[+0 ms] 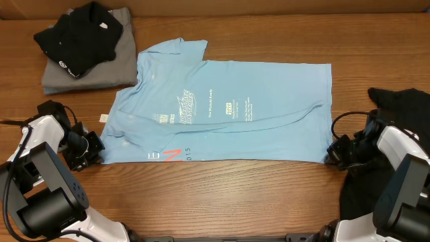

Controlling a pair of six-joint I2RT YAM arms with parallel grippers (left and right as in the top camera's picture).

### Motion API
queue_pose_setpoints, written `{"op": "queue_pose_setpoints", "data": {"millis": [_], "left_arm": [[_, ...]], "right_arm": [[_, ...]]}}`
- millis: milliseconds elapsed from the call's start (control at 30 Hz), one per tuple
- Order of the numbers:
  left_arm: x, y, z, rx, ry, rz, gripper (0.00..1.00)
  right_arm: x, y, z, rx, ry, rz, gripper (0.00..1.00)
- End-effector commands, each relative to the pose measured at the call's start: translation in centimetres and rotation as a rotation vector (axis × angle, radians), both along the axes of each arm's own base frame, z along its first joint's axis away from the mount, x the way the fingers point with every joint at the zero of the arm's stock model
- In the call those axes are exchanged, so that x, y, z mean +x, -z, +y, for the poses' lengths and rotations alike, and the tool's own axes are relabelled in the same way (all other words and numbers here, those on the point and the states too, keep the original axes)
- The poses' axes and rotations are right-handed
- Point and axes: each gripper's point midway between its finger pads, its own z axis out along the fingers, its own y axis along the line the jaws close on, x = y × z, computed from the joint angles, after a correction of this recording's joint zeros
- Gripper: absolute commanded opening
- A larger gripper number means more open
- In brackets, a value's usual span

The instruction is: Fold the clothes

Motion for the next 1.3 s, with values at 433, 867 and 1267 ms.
{"op": "queue_pose_setpoints", "data": {"millis": [433,867,1267], "left_arm": [[0.7,-1.7,1.9,0.071,-0.005,0.017,0.04],[-1.7,-3.9,3.8,0.158,-0.036,0.155,0.04],[-1.0,-5.5,3.3,0.119,-0.044,0.141,0.44]], "right_arm": [[-0.5,-3.6,-2.8,-0.117,-0.034,0.070,0.04],[-3.9,-4.2,-2.2,-0.105,-0.056,0.216,0.04],[-0.7,-5.3,-2.8,-0.108,-0.051,0.096,0.43]]}}
